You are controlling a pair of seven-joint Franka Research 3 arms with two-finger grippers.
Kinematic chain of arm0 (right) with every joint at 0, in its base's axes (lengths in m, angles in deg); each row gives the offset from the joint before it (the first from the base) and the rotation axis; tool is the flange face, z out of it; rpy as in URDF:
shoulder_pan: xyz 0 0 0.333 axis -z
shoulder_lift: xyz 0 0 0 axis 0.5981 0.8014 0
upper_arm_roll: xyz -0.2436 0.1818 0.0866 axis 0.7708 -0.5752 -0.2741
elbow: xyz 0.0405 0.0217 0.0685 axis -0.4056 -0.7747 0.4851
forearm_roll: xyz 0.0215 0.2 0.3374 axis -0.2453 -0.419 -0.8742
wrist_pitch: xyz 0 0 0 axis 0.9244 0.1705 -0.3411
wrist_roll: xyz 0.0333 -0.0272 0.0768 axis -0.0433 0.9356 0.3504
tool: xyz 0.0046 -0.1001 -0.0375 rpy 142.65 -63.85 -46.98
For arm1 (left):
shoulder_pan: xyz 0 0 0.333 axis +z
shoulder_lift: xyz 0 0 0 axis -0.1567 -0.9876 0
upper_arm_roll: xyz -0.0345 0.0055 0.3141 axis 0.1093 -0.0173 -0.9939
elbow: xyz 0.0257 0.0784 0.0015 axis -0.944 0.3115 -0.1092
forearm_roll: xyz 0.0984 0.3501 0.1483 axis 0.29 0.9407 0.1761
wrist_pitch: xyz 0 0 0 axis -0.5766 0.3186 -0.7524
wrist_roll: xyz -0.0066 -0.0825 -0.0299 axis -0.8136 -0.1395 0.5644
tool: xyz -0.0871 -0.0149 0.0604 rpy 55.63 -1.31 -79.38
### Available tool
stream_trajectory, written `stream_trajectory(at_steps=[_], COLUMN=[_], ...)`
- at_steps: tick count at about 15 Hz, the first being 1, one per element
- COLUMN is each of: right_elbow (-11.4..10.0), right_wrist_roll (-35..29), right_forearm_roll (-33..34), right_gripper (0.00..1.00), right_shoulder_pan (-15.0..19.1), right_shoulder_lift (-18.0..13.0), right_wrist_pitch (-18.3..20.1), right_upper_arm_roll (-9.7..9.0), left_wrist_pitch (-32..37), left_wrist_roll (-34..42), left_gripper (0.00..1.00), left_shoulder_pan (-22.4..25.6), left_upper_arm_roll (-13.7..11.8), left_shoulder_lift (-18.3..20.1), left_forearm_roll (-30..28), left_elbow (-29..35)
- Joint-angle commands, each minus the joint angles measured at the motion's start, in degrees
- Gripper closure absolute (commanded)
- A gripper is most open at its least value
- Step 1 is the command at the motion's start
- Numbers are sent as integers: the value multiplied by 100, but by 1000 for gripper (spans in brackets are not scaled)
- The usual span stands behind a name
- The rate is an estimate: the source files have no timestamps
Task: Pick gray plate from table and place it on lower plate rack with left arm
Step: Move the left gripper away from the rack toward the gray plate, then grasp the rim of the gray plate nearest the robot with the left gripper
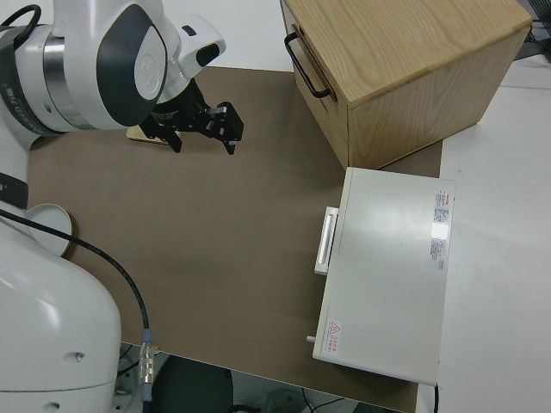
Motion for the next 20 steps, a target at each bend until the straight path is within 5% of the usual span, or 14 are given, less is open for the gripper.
stream_trajectory(at_steps=[1,20], right_elbow=[35,35], right_wrist_roll=[-1,8], right_forearm_roll=[-43,-43], right_gripper=[11,13], right_shoulder_pan=[41,41], right_shoulder_lift=[-14,-14], right_wrist_pitch=[83,83], right_upper_arm_roll=[-38,-29], left_wrist_pitch=[-476,-2366], left_wrist_roll=[-78,-385], left_gripper=[5,5], left_shoulder_pan=[-144,-619], left_upper_arm_roll=[-20,-28], left_shoulder_lift=[113,-1196], left_forearm_roll=[-118,-135], left_elbow=[395,773])
